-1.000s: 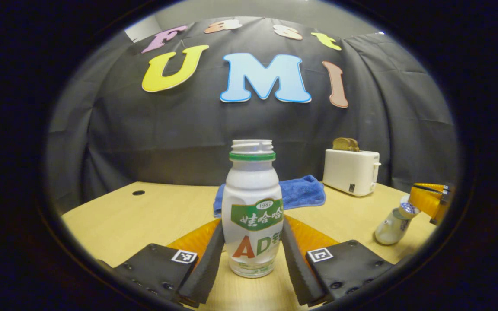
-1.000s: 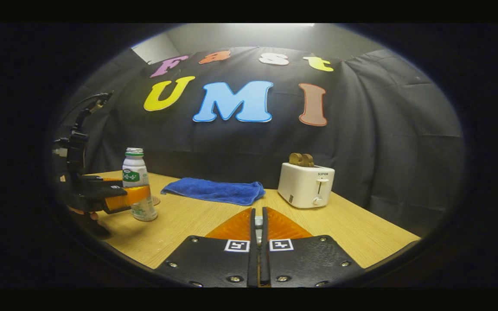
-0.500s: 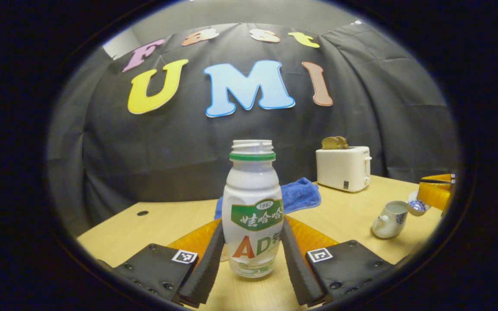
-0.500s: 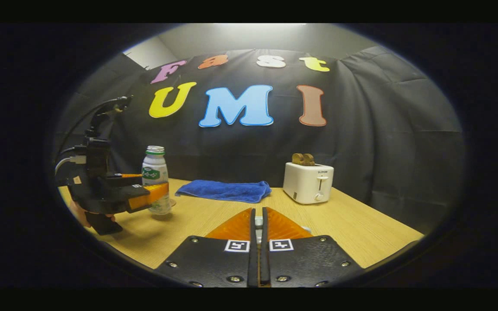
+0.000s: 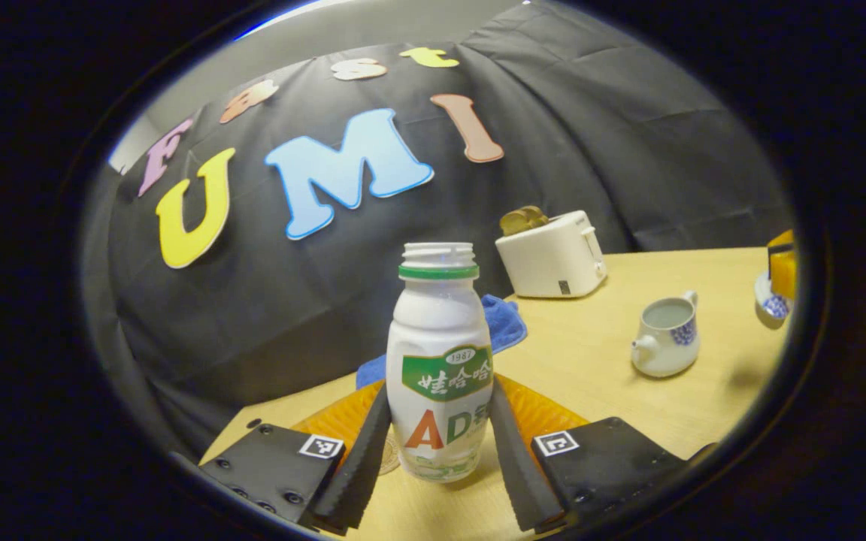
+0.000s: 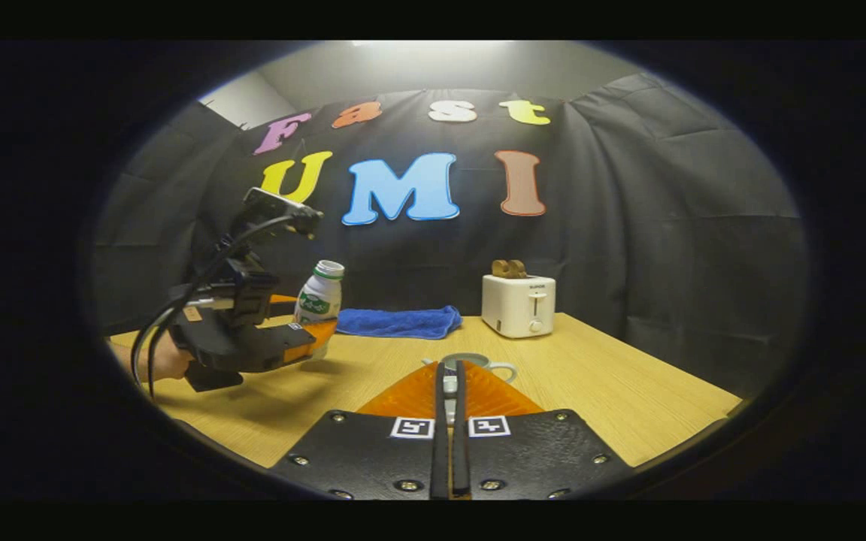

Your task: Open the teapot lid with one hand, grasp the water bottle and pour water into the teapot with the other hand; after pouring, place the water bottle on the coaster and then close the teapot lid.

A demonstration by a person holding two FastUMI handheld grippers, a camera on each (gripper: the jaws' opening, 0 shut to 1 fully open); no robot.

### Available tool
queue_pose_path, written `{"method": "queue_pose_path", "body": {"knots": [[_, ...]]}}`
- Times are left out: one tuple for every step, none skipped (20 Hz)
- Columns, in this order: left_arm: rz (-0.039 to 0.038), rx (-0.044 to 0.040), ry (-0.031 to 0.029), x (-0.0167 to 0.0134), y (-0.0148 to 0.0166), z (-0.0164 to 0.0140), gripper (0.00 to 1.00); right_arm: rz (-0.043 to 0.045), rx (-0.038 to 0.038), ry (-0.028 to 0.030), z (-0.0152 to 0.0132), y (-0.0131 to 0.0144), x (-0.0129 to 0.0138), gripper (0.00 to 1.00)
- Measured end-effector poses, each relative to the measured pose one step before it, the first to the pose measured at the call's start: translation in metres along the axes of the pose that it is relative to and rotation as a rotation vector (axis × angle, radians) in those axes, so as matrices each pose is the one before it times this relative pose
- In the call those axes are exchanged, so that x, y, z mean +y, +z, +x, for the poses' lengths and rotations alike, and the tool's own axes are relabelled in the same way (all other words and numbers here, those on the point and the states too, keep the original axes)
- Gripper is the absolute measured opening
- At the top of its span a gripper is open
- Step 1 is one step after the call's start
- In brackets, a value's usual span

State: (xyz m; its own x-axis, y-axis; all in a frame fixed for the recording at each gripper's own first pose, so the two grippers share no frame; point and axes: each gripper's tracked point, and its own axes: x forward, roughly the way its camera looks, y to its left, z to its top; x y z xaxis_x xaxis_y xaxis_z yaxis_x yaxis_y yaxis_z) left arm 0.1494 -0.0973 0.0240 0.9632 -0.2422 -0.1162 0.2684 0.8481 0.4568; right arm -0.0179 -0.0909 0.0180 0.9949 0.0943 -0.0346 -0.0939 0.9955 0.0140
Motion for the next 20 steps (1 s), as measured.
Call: {"method": "queue_pose_path", "body": {"knots": [[0.03366, -0.00380, -0.01281, -0.00575, 0.00371, 0.00209, 0.83, 0.00892, 0.00233, -0.00524, -0.00411, -0.00235, -0.00293, 0.02], [0.02958, 0.00046, -0.01114, -0.00658, 0.00059, 0.00362, 0.77, 0.00565, 0.00329, -0.00474, -0.00378, -0.00211, -0.00217, 0.02], [0.02653, -0.00017, -0.00735, -0.00504, 0.00183, 0.00192, 0.77, 0.00627, 0.00917, 0.00154, -0.00361, -0.00364, -0.00053, 0.02], [0.02126, 0.00035, -0.00340, -0.00356, 0.00048, 0.00213, 0.83, 0.01134, 0.01154, 0.00591, -0.00398, -0.00399, -0.00033, 0.02], [0.03906, -0.00149, -0.01000, -0.00712, 0.00424, 0.00254, 0.83, 0.00372, 0.00580, -0.00384, -0.00790, -0.00321, -0.00156, 0.02], [0.02620, -0.00057, -0.00625, -0.00456, 0.00122, 0.00112, 0.83, -0.01248, -0.00389, -0.00769, -0.00405, -0.00047, -0.00145, 0.02], [0.03734, 0.00247, -0.00712, -0.00436, 0.00210, 0.00312, 0.83, -0.01217, -0.00348, -0.00761, -0.00345, -0.00112, -0.00206, 0.02], [0.05414, 0.00503, -0.00571, -0.00559, 0.00098, 0.00183, 0.83, -0.00140, 0.00014, -0.00413, -0.00421, -0.00210, -0.00120, 0.02], [0.03953, -0.00250, -0.00109, -0.00183, 0.00286, 0.00061, 0.83, 0.00723, 0.00004, -0.00270, -0.00279, -0.00029, -0.00159, 0.02], [0.04758, -0.00375, -0.00451, -0.00430, 0.00353, 0.00142, 0.83, 0.00618, 0.00323, -0.00943, -0.00245, -0.00282, -0.00390, 0.02], [0.03461, -0.00404, -0.00876, -0.00250, 0.00303, -0.00083, 0.83, 0.00393, 0.00395, -0.00664, -0.00107, -0.00192, -0.00241, 0.02], [0.02756, -0.00147, -0.00897, -0.00382, 0.00263, 0.00048, 0.83, 0.00797, 0.00448, -0.00722, -0.00181, -0.00190, -0.00387, 0.02], [0.03583, -0.00663, -0.01493, -0.00606, 0.00601, 0.00232, 0.83, 0.00530, 0.00296, -0.00729, -0.00226, -0.00105, -0.00293, 0.02], [0.03923, -0.00087, -0.01142, -0.00396, 0.00156, 0.00159, 0.83, 0.00371, 0.00407, -0.00719, -0.00096, -0.00253, -0.00471, 0.02], [0.04794, 0.00126, -0.00974, -0.00417, 0.00293, 0.00230, 0.83, 0.01005, 0.00195, -0.00962, -0.00132, -0.00155, -0.00503, 0.02], [0.03967, 0.00384, -0.00468, -0.00285, 0.00134, 0.00162, 0.83, 0.00474, -0.00019, -0.00661, -0.00075, 0.00033, -0.00302, 0.02], [0.02891, 0.00722, 0.00166, -0.00056, -0.00015, 0.00078, 0.83, 0.00315, -0.00168, -0.00762, -0.00022, -0.00019, -0.00311, 0.02], [0.02845, 0.00296, -0.00157, -0.00185, 0.00127, 0.00102, 0.83, 0.00152, 0.00134, -0.00706, -0.00032, 0.00013, -0.00323, 0.02], [0.02334, 0.00037, -0.00600, -0.00311, 0.00275, 0.00065, 0.83, 0.00311, -0.00026, -0.00409, -0.00027, -0.00065, -0.00272, 0.02], [0.01912, -0.00062, -0.00593, -0.00275, 0.00328, 0.00028, 0.83, 0.00290, -0.00024, -0.00146, -0.00112, 0.00035, -0.00105, 0.02]]}}
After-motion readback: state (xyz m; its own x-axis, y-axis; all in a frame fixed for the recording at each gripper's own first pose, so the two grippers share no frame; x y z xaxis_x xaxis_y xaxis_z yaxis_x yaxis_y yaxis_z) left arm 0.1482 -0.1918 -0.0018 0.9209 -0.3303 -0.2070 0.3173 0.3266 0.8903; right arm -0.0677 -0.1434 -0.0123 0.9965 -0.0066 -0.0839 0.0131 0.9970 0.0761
